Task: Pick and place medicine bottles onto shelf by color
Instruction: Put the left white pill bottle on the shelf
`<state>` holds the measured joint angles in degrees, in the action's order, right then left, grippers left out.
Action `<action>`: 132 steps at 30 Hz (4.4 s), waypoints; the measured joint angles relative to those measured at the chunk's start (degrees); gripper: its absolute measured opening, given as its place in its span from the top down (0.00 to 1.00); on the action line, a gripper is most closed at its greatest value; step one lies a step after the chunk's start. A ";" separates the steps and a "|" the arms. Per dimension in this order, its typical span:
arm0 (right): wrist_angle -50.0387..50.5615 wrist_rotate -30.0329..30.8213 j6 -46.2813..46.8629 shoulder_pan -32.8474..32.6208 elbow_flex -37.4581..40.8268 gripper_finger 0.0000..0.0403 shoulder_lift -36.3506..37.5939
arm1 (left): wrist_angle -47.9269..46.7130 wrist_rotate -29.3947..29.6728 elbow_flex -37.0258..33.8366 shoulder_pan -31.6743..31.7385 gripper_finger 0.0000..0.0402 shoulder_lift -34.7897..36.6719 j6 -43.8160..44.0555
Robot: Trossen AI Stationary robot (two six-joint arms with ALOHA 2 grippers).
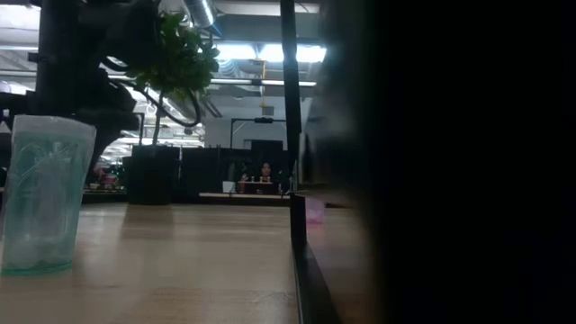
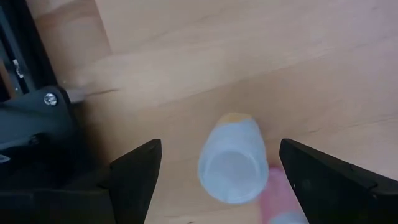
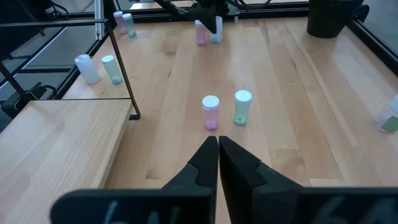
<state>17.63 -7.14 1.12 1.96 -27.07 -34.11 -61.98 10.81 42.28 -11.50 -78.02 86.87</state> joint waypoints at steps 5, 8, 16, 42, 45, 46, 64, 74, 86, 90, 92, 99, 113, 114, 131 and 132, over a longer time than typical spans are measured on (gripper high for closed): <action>0.01 0.00 -0.02 0.01 0.00 0.96 -0.01 | 0.28 0.51 -0.02 -0.67 0.20 0.00 0.00; 0.00 0.00 -0.06 0.00 0.00 0.96 -0.02 | 0.28 0.61 -0.02 -0.69 0.20 0.00 0.02; 0.01 0.00 0.07 0.02 0.00 0.96 -0.01 | 0.25 0.61 -0.02 -0.69 0.24 0.00 0.09; 0.00 0.00 0.05 0.00 0.00 0.96 -0.01 | 0.26 1.60 -0.02 -0.62 0.53 0.00 0.02; 0.01 0.01 -0.04 0.00 0.00 0.96 -0.01 | 0.58 1.59 -0.02 -0.62 0.58 0.00 -0.51; 0.00 0.00 0.05 0.00 0.00 0.96 -0.01 | 0.63 1.57 -0.02 -0.64 0.60 0.00 -1.03; 0.01 0.01 -0.06 0.02 0.00 0.96 -0.02 | -1.46 6.38 5.89 -0.62 0.68 0.04 -6.72; 0.01 0.00 -0.06 0.00 0.00 0.96 0.00 | -4.20 11.92 17.82 -0.62 0.69 0.04 -14.91; 0.01 0.01 0.04 0.00 0.00 0.96 -0.02 | -2.97 15.26 29.94 -1.19 0.69 0.04 -29.25; 0.02 0.01 -0.05 0.02 0.00 0.96 -0.01 | -0.90 15.30 32.75 -1.84 0.69 0.04 -33.54; 0.00 0.01 0.06 0.02 0.00 0.96 -0.02 | 1.27 15.26 33.39 -1.85 0.69 0.04 -35.97; -0.01 0.01 -0.06 0.00 0.00 0.96 0.00 | 8.24 12.42 33.42 -0.98 0.69 -1.83 -42.23; 0.00 0.01 -0.03 0.02 0.00 0.96 -0.01 | 8.35 6.91 33.37 2.51 0.69 -14.15 -49.93; 0.01 0.01 -0.06 0.01 0.00 0.96 -0.02 | 8.46 6.42 33.37 2.76 0.69 -15.07 -50.47; 0.00 0.01 0.06 0.01 0.00 0.96 -0.01 | 13.83 0.97 33.37 7.68 0.69 -22.43 -53.40; 0.00 0.00 0.01 0.02 0.00 0.96 0.00 | 15.18 0.72 33.37 8.08 0.69 -22.80 -54.22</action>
<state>17.63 -7.14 1.13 1.98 -27.07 -34.11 -46.80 11.53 75.66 -3.42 -100.82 32.64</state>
